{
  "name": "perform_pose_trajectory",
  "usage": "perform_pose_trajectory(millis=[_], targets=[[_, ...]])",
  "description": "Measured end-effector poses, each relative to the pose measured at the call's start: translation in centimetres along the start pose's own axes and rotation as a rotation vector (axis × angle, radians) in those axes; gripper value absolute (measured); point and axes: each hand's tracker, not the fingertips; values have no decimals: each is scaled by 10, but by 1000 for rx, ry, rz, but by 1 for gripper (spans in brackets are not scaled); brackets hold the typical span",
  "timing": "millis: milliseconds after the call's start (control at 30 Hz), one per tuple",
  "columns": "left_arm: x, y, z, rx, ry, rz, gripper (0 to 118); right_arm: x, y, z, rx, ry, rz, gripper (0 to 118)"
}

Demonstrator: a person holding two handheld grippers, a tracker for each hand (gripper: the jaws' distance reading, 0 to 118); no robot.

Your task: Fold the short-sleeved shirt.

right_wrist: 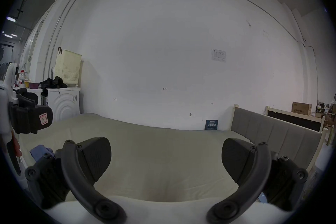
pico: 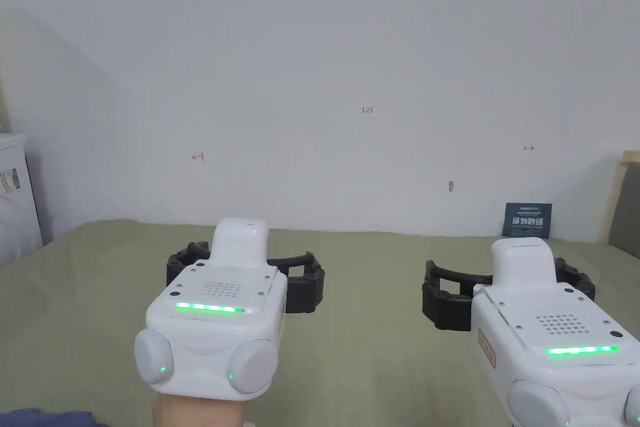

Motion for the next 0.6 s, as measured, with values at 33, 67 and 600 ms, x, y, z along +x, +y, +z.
perform_pose_trajectory(millis=[33,67,600], targets=[[0,1,0,1,-3,2,118,0,1,0,-3,2,-8,118],[0,1,0,1,-8,6,118,1,1,-3,-7,-2,-13,118],[10,8,-5,-1,-29,22,118,1,10,-4,-38,31,-5,118]])
